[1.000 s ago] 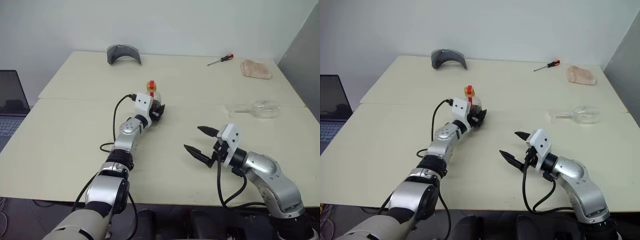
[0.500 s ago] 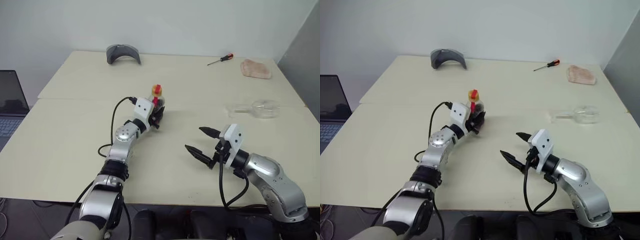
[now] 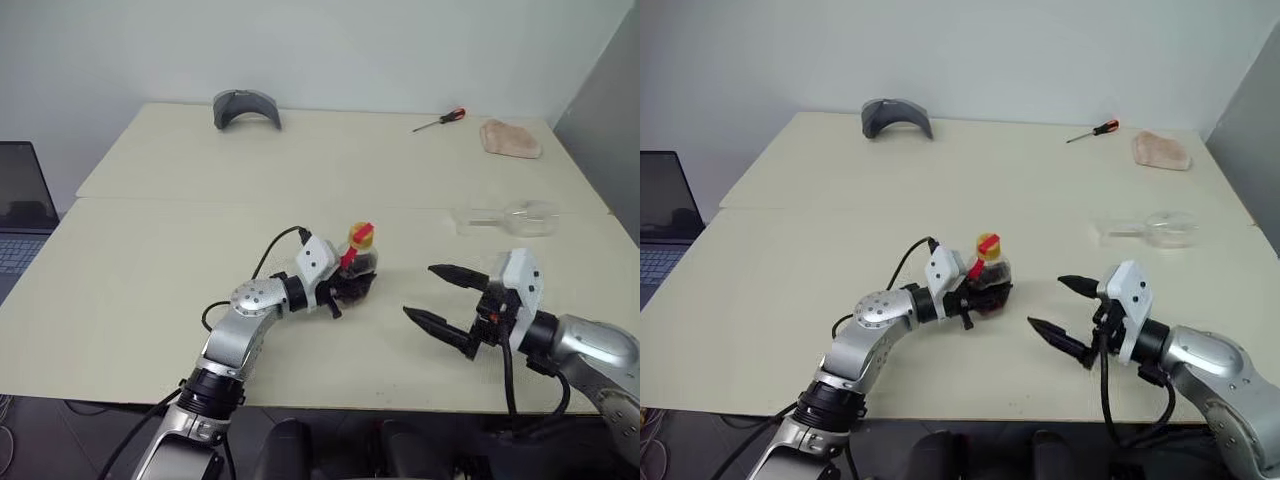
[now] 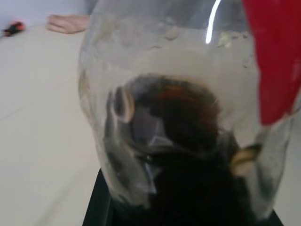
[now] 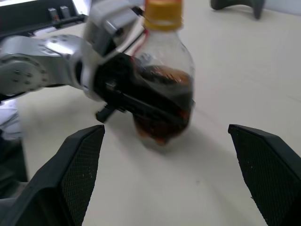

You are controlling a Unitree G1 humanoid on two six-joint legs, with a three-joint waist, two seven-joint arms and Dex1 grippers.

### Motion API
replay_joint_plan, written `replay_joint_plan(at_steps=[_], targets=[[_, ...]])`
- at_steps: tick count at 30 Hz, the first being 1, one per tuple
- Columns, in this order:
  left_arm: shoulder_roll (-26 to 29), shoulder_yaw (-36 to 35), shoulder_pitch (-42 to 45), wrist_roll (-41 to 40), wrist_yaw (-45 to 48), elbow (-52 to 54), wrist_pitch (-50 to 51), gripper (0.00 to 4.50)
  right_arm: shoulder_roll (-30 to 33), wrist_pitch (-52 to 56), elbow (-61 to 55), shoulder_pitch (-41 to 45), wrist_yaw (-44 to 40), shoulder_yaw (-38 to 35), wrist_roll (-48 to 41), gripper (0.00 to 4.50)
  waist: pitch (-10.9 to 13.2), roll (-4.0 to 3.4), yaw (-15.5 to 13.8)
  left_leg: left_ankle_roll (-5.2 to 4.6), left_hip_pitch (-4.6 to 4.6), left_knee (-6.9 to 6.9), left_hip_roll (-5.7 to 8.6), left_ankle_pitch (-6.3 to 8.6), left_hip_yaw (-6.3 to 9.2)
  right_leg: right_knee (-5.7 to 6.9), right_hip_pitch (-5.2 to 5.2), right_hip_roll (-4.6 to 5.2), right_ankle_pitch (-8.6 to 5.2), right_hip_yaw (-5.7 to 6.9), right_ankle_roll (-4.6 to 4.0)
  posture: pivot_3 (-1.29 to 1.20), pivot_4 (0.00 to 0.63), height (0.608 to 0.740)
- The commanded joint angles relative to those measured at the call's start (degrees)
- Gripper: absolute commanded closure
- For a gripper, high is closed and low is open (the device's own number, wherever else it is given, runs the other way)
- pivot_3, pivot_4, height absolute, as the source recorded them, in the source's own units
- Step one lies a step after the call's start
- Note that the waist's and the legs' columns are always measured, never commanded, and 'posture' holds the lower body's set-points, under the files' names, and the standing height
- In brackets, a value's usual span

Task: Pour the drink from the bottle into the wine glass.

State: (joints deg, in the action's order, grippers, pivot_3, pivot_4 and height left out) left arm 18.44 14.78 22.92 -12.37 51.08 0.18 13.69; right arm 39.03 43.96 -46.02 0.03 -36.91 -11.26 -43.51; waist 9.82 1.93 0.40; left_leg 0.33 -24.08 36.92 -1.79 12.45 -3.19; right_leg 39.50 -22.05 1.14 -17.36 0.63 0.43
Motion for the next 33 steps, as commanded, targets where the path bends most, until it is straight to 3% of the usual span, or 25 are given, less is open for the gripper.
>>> replay_joint_plan(at_steps=[1,8,18,21,28,33], targets=[[0.3,2.5,2.4,0.2,4.2,1.0,-2.3,3.41,0.7,1.0,-2.7,3.8,2.2,-1.5,-4.5,0.00,0.0,0.01,0.0,0.00,0.00,0.00,0.00,0.00,0.00,0.00,0.00,0.00,-0.01,0.00,0.01,0.00,0.150,0.740],[-1.5,5.0,4.6,1.4,6.5,-2.4,-5.3,3.46,-2.9,0.1,1.4,12.3,7.8,4.3,-1.5,0.00,0.0,0.01,-0.1,-0.02,-0.06,0.02,0.03,0.01,0.02,-0.07,0.00,0.00,-0.01,0.00,0.01,0.00,0.150,0.740],[-2.5,4.9,5.0,2.1,6.7,-3.9,-6.7,3.48,-6.0,-0.3,3.7,16.4,9.2,8.3,-0.2,0.00,0.0,0.01,-0.2,-0.02,-0.14,0.04,0.02,0.00,0.04,-0.06,-0.06,0.01,0.07,0.01,-0.12,0.00,0.150,0.740],[-2.5,4.9,4.9,2.2,6.7,-3.9,-6.9,3.48,-5.9,-0.4,4.0,16.5,9.0,8.8,0.3,0.63,0.0,0.01,-0.2,-0.02,-0.15,0.04,0.03,0.00,0.04,-0.07,-0.06,0.01,0.08,0.02,-0.13,0.00,0.150,0.740],[-3.1,5.0,4.8,2.5,6.1,-4.0,-7.2,3.51,-4.8,-0.8,4.7,16.3,7.8,10.2,2.4,3.14,0.0,0.01,-0.2,-0.02,-0.15,0.04,0.03,0.00,0.04,-0.07,-0.06,0.02,0.07,0.02,-0.12,0.00,0.150,0.740],[-3.4,4.9,4.7,2.8,6.0,-4.0,-7.4,3.52,-4.2,-1.3,5.2,16.0,6.8,10.4,3.4,3.25,0.0,0.01,-0.2,-0.02,-0.15,0.04,0.03,0.00,0.04,-0.06,-0.06,0.01,0.07,0.02,-0.13,0.00,0.150,0.740]])
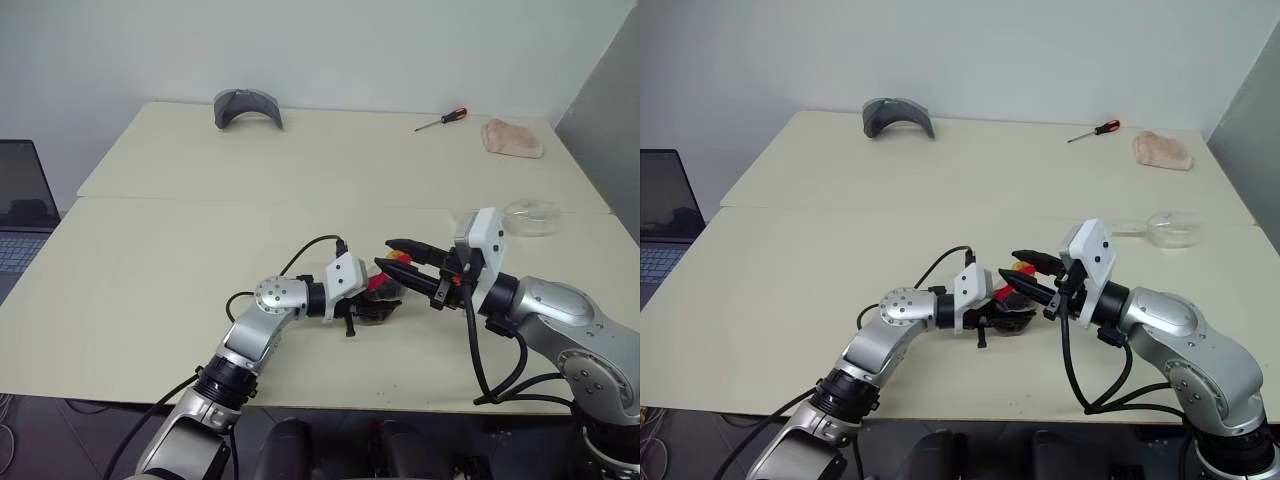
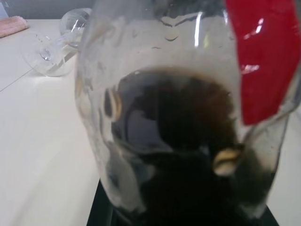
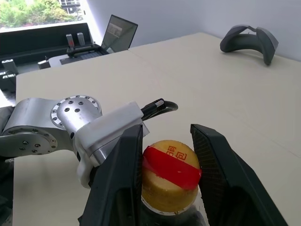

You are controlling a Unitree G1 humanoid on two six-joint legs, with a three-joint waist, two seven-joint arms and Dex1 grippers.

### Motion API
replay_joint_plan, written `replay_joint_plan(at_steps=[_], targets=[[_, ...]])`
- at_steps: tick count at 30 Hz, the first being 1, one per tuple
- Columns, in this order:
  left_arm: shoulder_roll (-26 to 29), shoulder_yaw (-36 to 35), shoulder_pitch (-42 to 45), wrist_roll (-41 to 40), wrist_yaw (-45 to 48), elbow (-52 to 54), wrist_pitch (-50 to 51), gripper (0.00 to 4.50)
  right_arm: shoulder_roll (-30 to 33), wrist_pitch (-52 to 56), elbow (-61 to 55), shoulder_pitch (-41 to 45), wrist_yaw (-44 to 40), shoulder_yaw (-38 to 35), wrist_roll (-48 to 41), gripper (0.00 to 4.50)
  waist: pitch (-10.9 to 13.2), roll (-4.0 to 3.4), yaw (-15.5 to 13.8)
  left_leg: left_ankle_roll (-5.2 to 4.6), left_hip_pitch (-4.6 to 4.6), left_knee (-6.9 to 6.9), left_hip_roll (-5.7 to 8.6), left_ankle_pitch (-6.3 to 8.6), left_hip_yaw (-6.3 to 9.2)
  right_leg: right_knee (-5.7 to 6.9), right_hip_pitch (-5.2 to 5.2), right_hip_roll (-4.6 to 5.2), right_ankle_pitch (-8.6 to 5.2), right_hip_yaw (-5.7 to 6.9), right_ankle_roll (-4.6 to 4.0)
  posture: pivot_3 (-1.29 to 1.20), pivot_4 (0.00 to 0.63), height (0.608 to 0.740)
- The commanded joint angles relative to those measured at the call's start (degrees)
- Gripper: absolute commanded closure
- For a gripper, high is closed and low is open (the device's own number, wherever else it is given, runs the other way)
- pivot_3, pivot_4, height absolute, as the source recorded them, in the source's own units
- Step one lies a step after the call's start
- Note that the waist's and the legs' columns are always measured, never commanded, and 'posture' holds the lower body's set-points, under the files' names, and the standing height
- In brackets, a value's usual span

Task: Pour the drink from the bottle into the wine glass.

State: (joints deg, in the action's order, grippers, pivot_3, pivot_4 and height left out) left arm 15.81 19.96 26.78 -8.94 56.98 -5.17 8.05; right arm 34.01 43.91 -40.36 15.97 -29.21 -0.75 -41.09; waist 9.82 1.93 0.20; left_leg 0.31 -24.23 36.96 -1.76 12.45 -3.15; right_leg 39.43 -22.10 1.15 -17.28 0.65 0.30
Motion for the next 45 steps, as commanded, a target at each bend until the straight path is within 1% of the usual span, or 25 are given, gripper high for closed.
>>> replay_joint_plan(at_steps=[1,3,8,11,13,16,20,21,23,26,29,30,31,33,35,37,39,45], targets=[[-0.8,-0.2,0.9,-0.6,0.1,1.4,-1.7,3.52,1.0,-1.6,-0.2,0.0,-1.3,-0.1,1.2,3.25,0.0,0.00,0.0,0.00,0.00,0.00,0.00,0.00,0.00,0.00,0.00,0.00,0.00,0.00,0.00,0.00,0.150,0.740],[-0.9,-0.2,0.8,-0.5,0.0,1.6,-1.6,3.53,1.4,-2.4,0.3,-0.1,-2.3,0.0,1.7,3.25,0.0,0.00,0.0,0.00,0.00,0.00,0.00,0.00,0.00,0.00,0.00,0.00,0.00,0.00,0.00,0.00,0.150,0.740],[-1.2,0.4,0.2,-0.8,0.4,3.2,-1.0,3.55,4.4,-9.0,4.8,0.4,-11.3,0.8,4.5,3.25,0.0,0.00,0.0,-0.01,0.00,0.00,0.01,0.00,0.00,-0.01,0.00,0.00,0.00,0.00,0.00,0.00,0.150,0.740],[-1.0,1.4,-0.3,-0.9,1.0,4.5,-0.9,3.55,8.7,-17.1,13.7,4.0,-22.1,4.2,10.0,3.25,0.0,-0.01,0.1,-0.01,0.01,0.00,0.02,0.00,-0.01,-0.01,0.00,-0.01,0.00,-0.01,0.00,0.00,0.150,0.740],[-1.1,1.6,-0.4,-1.0,1.0,5.1,-0.6,3.55,9.6,-19.9,18.5,7.5,-26.6,5.9,11.2,3.25,0.0,0.00,0.2,-0.02,0.03,0.00,0.02,0.01,-0.03,-0.01,0.00,-0.02,0.00,-0.02,0.01,0.00,0.150,0.740],[-1.2,1.8,-0.7,-0.9,0.8,5.7,-0.4,3.57,10.1,-20.2,21.6,11.0,-31.6,7.0,10.1,3.25,0.0,0.00,0.1,-0.03,0.03,-0.01,-0.01,0.01,0.02,-0.01,0.00,-0.04,0.00,0.01,-0.01,0.00,0.150,0.740],[-1.1,1.8,-1.2,-0.9,0.6,6.2,-0.3,3.58,10.6,-16.2,20.1,12.4,-33.3,6.2,7.1,3.25,0.0,0.00,-0.1,-0.02,-0.01,0.00,0.00,0.01,0.03,-0.02,0.00,-0.01,0.01,0.01,-0.02,0.00,0.150,0.740],[-1.1,1.7,-1.2,-0.8,0.4,6.2,-0.3,3.58,10.2,-15.1,19.3,12.3,-32.3,5.5,6.2,3.25,0.0,0.00,-0.1,-0.02,-0.02,0.01,0.00,0.01,0.02,-0.03,0.00,0.00,0.01,0.01,-0.02,0.00,0.150,0.740],[-1.5,1.4,-1.0,-0.5,-0.5,5.8,-0.5,3.58,9.5,-11.7,16.8,11.4,-29.7,3.8,3.4,2.49,0.0,0.00,-0.1,-0.02,-0.02,0.02,0.00,0.01,0.02,-0.02,0.00,0.03,0.01,0.02,-0.03,0.00,0.150,0.740],[-2.4,0.7,-0.5,-0.1,-2.2,5.0,-1.2,3.58,7.7,-6.0,10.8,8.8,-22.8,-0.3,-2.7,1.49,0.0,0.00,-0.1,-0.02,-0.02,0.04,-0.01,0.00,0.04,0.02,0.01,0.04,0.01,0.03,-0.03,0.00,0.150,0.740],[-3.4,-0.1,-0.1,0.1,-4.0,4.5,-1.5,3.58,5.0,-2.1,5.1,6.2,-13.4,-4.6,-7.1,0.37,0.0,0.00,-0.1,-0.02,-0.02,0.04,-0.01,0.00,0.04,0.04,0.01,0.04,0.01,0.02,-0.03,0.00,0.150,0.740],[-3.8,-0.4,0.1,0.3,-4.8,4.0,-1.6,3.58,3.0,-0.4,2.5,4.2,-7.4,-6.9,-9.6,0.04,0.0,0.00,-0.1,-0.01,-0.03,0.04,-0.01,0.00,0.05,0.05,0.00,0.04,0.01,0.02,-0.03,0.00,0.150,0.740],[-4.0,-0.6,0.2,0.4,-5.4,3.7,-1.7,3.58,1.5,0.8,0.6,2.8,-3.1,-8.5,-11.6,0.00,0.0,0.00,-0.1,-0.01,-0.02,0.03,-0.01,0.00,0.05,0.05,0.00,0.04,0.01,0.02,-0.03,0.00,0.150,0.740],[-4.6,-0.9,0.5,0.9,-6.8,2.8,-2.0,3.58,-1.5,1.6,-4.7,-1.1,5.8,-10.5,-11.0,0.00,0.0,-0.01,-0.1,-0.01,-0.03,0.02,-0.01,0.00,0.08,0.04,0.02,0.04,0.01,0.06,-0.02,0.00,0.150,0.740],[-5.3,-1.1,0.9,1.1,-7.7,1.7,-2.2,3.58,-4.1,1.5,-8.8,-4.4,11.9,-9.1,-8.1,0.00,0.0,-0.01,-0.1,-0.01,-0.04,0.02,0.00,0.00,0.07,0.04,0.00,0.04,0.01,0.05,-0.01,0.00,0.150,0.740],[-5.8,-1.0,1.2,1.2,-8.0,0.7,-2.6,3.58,-6.0,1.3,-10.5,-6.5,16.3,-7.0,-5.1,0.00,0.0,-0.02,0.0,-0.01,-0.04,0.04,0.01,0.00,0.04,0.04,0.00,0.04,0.00,0.03,0.01,0.00,0.150,0.740],[-6.2,-0.9,1.5,1.3,-8.2,0.0,-3.0,3.58,-6.8,0.2,-11.3,-7.3,18.0,-4.8,-2.2,0.00,0.0,-0.02,0.1,-0.01,-0.03,0.03,0.00,0.00,0.01,0.04,-0.01,0.03,-0.10,0.01,0.18,0.00,0.150,0.740],[-6.8,-0.9,2.0,1.5,-8.2,-1.5,-3.9,3.58,-9.4,-0.4,-11.1,-7.0,21.8,-0.9,3.0,0.00,0.0,-0.02,0.0,-0.01,-0.04,0.01,0.01,0.00,0.02,0.03,-0.03,0.00,-0.11,0.00,0.20,0.00,0.150,0.740]])
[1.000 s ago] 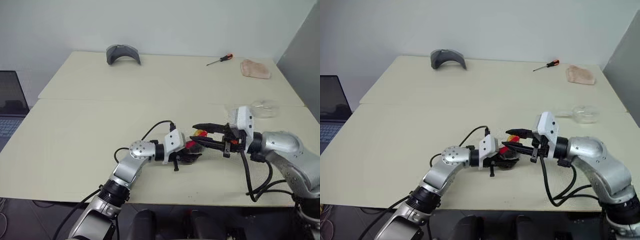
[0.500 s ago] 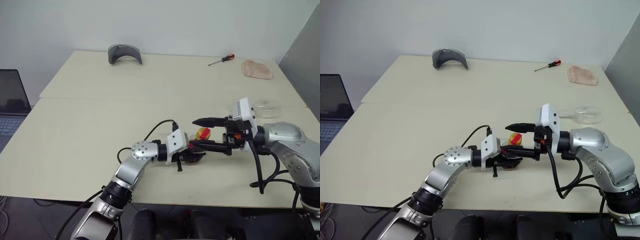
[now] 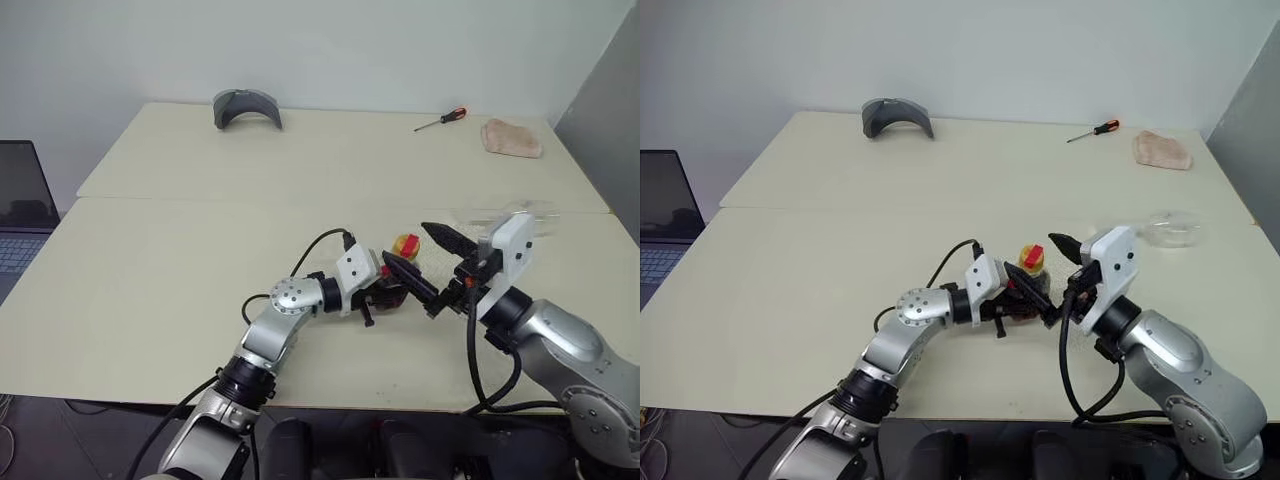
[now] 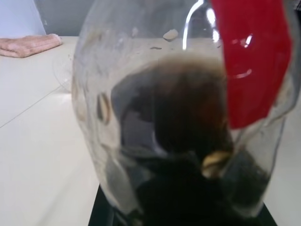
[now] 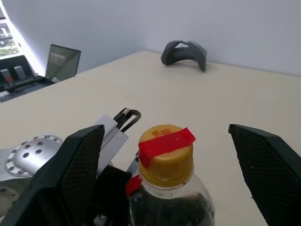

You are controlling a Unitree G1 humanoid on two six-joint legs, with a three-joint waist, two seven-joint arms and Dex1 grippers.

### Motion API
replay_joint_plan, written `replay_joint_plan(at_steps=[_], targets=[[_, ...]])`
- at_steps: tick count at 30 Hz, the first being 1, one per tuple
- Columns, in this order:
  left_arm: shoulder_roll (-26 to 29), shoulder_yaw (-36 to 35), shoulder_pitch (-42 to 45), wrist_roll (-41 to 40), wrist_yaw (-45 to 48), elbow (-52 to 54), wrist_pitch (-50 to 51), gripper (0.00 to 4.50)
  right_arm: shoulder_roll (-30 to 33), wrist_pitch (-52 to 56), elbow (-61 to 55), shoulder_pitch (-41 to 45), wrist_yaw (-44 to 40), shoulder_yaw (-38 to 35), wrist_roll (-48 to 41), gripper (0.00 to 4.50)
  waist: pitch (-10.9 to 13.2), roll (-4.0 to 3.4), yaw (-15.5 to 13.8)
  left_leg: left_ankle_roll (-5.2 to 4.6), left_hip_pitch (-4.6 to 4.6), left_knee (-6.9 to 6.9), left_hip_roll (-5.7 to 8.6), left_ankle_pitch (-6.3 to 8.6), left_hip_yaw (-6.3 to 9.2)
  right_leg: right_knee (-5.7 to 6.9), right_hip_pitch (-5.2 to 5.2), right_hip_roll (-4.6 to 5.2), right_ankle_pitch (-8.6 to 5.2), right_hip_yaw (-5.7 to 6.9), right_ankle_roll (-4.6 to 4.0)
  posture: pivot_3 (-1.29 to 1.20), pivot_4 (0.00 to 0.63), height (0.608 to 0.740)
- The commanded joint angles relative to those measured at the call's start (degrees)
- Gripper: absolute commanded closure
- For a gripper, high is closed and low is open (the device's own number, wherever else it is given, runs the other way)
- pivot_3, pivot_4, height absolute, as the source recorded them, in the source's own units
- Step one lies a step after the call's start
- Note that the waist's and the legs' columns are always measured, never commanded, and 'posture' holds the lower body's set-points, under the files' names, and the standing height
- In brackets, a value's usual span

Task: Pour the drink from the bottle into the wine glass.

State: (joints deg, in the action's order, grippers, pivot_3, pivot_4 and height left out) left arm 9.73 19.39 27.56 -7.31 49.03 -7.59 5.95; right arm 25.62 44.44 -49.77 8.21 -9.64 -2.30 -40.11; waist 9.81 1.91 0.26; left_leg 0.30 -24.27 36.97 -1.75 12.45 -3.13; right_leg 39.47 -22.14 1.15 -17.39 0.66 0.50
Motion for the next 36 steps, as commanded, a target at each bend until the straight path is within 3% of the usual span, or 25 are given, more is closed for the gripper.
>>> replay_joint_plan(at_steps=[1,9,19,22,26,31,36], targets=[[-0.7,-0.3,1.1,0.0,-0.2,0.8,-1.9,3.58,-1.4,-1.1,-1.4,0.9,2.6,0.8,2.4,0.00,0.0,0.00,0.0,0.00,0.00,0.00,0.00,0.00,0.00,0.00,0.00,0.00,0.00,0.00,-0.01,0.00,0.150,0.740],[-0.3,-0.6,0.5,0.2,-0.1,1.3,-1.8,3.58,-1.9,-3.9,1.1,0.2,0.3,1.7,5.5,0.00,0.0,0.00,0.0,0.00,0.00,0.00,0.00,0.00,0.00,-0.01,0.00,0.00,0.01,0.01,-0.03,0.00,0.150,0.740],[0.0,0.0,-0.2,0.4,0.3,2.2,-1.7,3.58,-1.1,-6.4,3.3,-0.9,-3.6,0.5,7.0,3.23,0.0,0.00,0.0,-0.01,0.00,0.00,0.00,0.00,0.00,-0.01,0.00,-0.01,0.02,0.00,-0.03,0.00,0.150,0.740],[0.1,0.1,-0.4,0.3,0.5,2.5,-1.6,3.58,-0.3,-7.3,4.9,-0.2,-6.2,-0.8,6.3,3.23,0.0,0.00,0.0,-0.01,0.00,0.00,0.00,0.00,0.00,-0.01,0.00,-0.01,0.02,0.01,-0.03,0.00,0.150,0.740],[0.2,0.2,-0.4,0.1,0.7,3.2,-1.1,3.60,6.0,-8.6,12.1,4.5,-18.3,-2.4,3.4,3.23,0.0,0.00,0.0,-0.01,0.00,0.01,0.02,0.01,-0.01,-0.02,0.01,0.00,0.03,0.00,-0.05,0.00,0.150,0.740],[0.9,0.7,-1.2,-0.2,1.5,4.8,-0.9,3.60,16.4,-12.0,27.6,13.4,-38.5,2.2,4.7,3.23,0.0,0.01,0.0,-0.04,0.01,-0.01,0.03,0.02,-0.01,-0.06,0.01,-0.03,0.12,0.00,-0.20,0.00,0.150,0.740],[1.3,1.1,-1.9,0.1,1.2,5.6,-1.1,3.60,17.9,-10.7,33.8,18.4,-45.8,5.2,3.8,3.23,0.0,0.01,-0.1,-0.05,0.00,-0.02,-0.01,0.02,0.05,-0.06,0.01,-0.07,0.12,0.02,-0.22,0.00,0.150,0.740]])
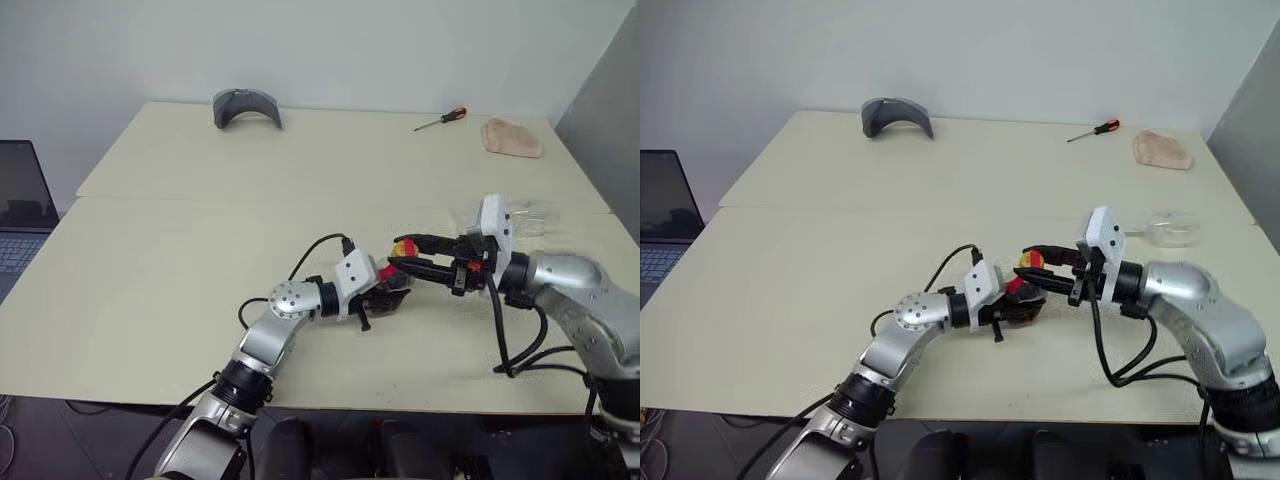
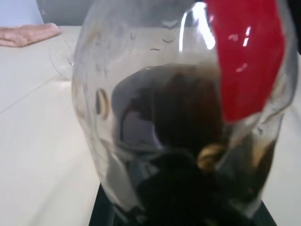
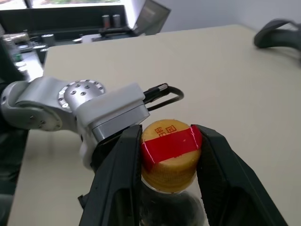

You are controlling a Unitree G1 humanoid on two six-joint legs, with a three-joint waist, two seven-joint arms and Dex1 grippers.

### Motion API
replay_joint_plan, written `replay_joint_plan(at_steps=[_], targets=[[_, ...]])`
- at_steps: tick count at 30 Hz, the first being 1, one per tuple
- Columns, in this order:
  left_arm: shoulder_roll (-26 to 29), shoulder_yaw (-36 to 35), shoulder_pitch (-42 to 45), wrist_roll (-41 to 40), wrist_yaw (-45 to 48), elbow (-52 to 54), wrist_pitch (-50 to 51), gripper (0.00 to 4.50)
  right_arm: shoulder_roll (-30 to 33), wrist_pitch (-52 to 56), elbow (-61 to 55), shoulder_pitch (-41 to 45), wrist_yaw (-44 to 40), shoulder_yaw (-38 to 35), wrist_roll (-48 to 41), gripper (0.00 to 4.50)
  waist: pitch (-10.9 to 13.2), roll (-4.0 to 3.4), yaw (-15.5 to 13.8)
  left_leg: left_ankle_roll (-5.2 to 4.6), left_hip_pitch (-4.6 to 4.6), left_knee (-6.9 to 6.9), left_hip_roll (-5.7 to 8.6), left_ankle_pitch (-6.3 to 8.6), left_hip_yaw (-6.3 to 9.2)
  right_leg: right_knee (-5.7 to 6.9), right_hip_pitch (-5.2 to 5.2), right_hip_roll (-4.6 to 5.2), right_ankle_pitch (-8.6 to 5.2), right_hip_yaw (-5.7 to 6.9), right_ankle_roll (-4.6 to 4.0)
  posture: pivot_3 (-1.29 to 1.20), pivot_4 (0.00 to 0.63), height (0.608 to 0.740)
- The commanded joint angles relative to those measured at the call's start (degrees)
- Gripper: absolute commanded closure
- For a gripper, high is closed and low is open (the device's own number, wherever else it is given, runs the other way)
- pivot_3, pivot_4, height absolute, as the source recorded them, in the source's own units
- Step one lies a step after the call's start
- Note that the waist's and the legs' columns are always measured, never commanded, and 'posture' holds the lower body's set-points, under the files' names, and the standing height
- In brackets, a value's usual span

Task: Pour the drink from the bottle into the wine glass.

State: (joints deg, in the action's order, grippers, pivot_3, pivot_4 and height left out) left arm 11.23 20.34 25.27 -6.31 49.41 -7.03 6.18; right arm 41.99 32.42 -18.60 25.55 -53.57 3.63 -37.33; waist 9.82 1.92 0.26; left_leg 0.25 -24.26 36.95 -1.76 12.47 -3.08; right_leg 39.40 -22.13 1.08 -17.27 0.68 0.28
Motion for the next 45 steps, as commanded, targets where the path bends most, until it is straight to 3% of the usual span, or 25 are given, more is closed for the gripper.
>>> replay_joint_plan(at_steps=[1,6,11,16,19,24,30,36,41,45], targets=[[-0.2,0.0,0.4,-0.8,0.5,5.2,-1.3,3.60,1.3,2.0,1.5,0.9,-1.3,-1.5,0.2,3.23,0.0,0.00,-0.1,0.00,-0.04,0.01,0.00,0.00,0.01,0.00,-0.02,0.01,0.00,0.01,0.00,0.00,0.150,0.740],[-0.5,-0.3,0.5,-0.7,-0.6,5.0,-1.1,3.60,-0.4,6.7,-8.5,-3.7,6.2,-7.4,-5.1,1.54,0.0,0.00,-0.2,0.01,-0.10,0.04,0.04,0.00,-0.01,-0.01,-0.02,0.11,0.00,0.02,0.00,0.00,0.150,0.740],[-0.7,-0.7,1.1,-0.8,-0.7,4.6,-0.9,3.60,-5.9,11.7,-22.9,-8.8,21.4,-11.5,-11.2,0.00,0.0,-0.01,-0.1,0.02,-0.10,0.04,0.01,-0.01,0.01,0.04,-0.04,0.11,0.00,0.04,0.01,0.00,0.150,0.740],[-1.2,-0.5,2.0,-1.0,-0.1,3.5,-1.3,3.60,-12.9,12.0,-27.9,-9.0,33.3,-7.7,-8.3,0.00,0.0,-0.01,0.0,0.03,-0.05,0.04,0.01,-0.01,0.00,0.12,-0.05,0.09,-0.04,0.02,0.09,0.00,0.150,0.740],[-1.6,-0.3,2.5,-0.9,0.2,2.9,-1.6,3.60,-13.1,10.3,-26.5,-8.1,35.5,-3.9,-1.5,0.00,0.0,-0.01,-0.1,0.03,-0.07,0.04,0.03,-0.01,-0.03,0.09,-0.05,0.09,-0.05,0.00,0.10,0.00,0.150,0.740],[-1.8,-0.3,2.8,-0.8,0.4,2.4,-1.9,3.60,-11.5,7.7,-23.3,-9.0,35.0,-3.8,4.5,0.00,0.0,-0.01,-0.1,0.03,-0.09,0.05,0.05,-0.01,-0.04,0.04,-0.06,0.10,-0.01,0.00,0.03,0.00,0.150,0.740],[-2.1,-0.4,3.0,-0.8,0.4,1.7,-2.3,3.60,-11.9,7.5,-22.4,-14.1,32.9,-13.9,-2.8,0.00,0.0,-0.01,-0.2,0.02,-0.09,0.03,0.03,-0.01,-0.03,0.04,-0.06,0.08,0.00,0.00,0.02,0.00,0.150,0.740],[-2.2,-0.3,3.0,-0.7,0.6,1.3,-2.6,3.62,-6.8,10.1,-25.4,-20.6,28.8,-19.9,-10.1,0.00,0.0,-0.01,-0.1,0.01,-0.09,0.03,0.04,-0.01,-0.03,0.03,-0.06,0.08,-0.01,0.00,0.03,0.00,0.150,0.740],[-2.2,-0.3,3.2,-0.8,0.8,0.9,-2.7,3.62,-0.7,13.4,-28.4,-24.2,24.9,-22.8,-18.0,0.00,0.0,-0.01,-0.1,0.01,-0.08,0.04,0.04,0.00,-0.03,0.03,-0.05,0.06,-0.01,-0.01,0.04,0.00,0.150,0.740],[-2.1,-0.4,3.2,-0.8,1.1,0.9,-2.8,3.62,0.1,14.1,-30.6,-19.7,28.6,-18.7,-19.7,0.00,0.0,-0.01,0.2,0.01,-0.07,0.02,0.00,0.00,-0.01,0.03,-0.04,0.01,-0.10,-0.01,0.19,0.00,0.150,0.740]])
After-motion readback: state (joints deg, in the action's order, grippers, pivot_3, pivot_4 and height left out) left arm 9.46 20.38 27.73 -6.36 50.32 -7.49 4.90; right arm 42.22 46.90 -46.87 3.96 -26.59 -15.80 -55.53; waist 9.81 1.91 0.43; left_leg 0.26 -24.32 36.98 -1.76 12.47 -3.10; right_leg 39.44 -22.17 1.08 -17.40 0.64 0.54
